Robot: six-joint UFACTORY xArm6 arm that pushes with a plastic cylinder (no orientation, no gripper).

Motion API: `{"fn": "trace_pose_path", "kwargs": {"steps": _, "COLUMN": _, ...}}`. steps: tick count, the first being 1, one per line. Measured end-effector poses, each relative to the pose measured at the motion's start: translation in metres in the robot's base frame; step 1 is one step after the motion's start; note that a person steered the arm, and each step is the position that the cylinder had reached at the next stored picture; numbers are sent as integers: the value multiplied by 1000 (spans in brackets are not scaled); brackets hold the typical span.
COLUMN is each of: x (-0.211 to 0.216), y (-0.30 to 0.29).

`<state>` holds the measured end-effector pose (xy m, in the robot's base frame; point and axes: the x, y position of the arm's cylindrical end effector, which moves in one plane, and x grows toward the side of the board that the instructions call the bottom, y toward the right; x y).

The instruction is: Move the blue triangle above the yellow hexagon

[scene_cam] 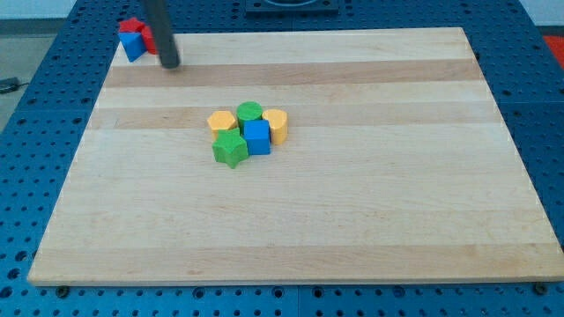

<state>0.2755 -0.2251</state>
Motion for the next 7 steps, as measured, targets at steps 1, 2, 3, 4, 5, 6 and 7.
{"fn": "trace_pose_path", "kwargs": {"steps": 1, "x": 5, "y": -69}}
{"fn": "trace_pose_path", "kwargs": {"steps": 2, "x": 6, "y": -79}}
{"fn": "trace_pose_path", "kwargs": {"steps": 3, "x": 6, "y": -80}}
{"fn": "trace_pose_path", "kwargs": {"steps": 4, "x": 1, "y": -80}}
{"fn": "trace_pose_path", "kwargs": {"steps": 5, "x": -1, "y": -80}}
{"fn": "trace_pose_path", "kwargs": {"steps": 6, "x": -6, "y": -80}}
{"fn": "trace_pose_path", "kwargs": {"steps": 7, "x": -28, "y": -80}}
